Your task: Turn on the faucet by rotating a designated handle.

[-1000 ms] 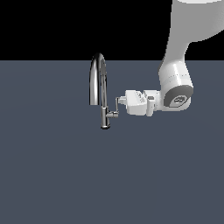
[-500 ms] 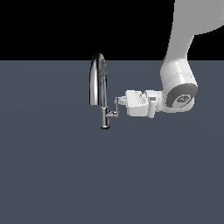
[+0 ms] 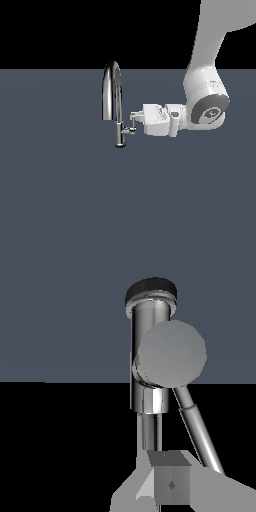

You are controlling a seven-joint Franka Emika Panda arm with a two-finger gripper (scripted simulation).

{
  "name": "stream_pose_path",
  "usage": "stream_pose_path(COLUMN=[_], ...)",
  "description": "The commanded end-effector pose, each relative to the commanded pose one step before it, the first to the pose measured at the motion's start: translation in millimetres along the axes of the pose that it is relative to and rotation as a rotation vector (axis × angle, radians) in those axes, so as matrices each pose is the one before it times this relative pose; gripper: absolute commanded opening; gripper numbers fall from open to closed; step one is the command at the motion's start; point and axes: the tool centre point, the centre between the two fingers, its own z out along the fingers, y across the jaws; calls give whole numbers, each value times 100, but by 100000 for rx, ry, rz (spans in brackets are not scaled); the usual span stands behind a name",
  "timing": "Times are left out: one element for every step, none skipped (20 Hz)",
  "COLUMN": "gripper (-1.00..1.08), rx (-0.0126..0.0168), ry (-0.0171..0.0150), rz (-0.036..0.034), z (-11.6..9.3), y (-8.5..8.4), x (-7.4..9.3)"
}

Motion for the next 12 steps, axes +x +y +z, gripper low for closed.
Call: stream_pose_path(gripper=[-100,-100,-100,-100,-100,-100,-100,-100,-100,-100,-100,-100], rx=[-65,0,0,-22,0,-22,0,0,-32,0,0,-36], ry=[-107,0,0,-44,0,-43,0,0,-61,0,0,-59], rz=[173,0,0,4,0,4,0,0,7,0,0,9], z=[-51,-29,-30,-23,-31,-24,-31,-32,-22,-33,-34,-23], y=[660,370,373,377,380,384,387,391,394,398,401,405], x=[283,146,147,150,150,153,154,155,160,159,161,167])
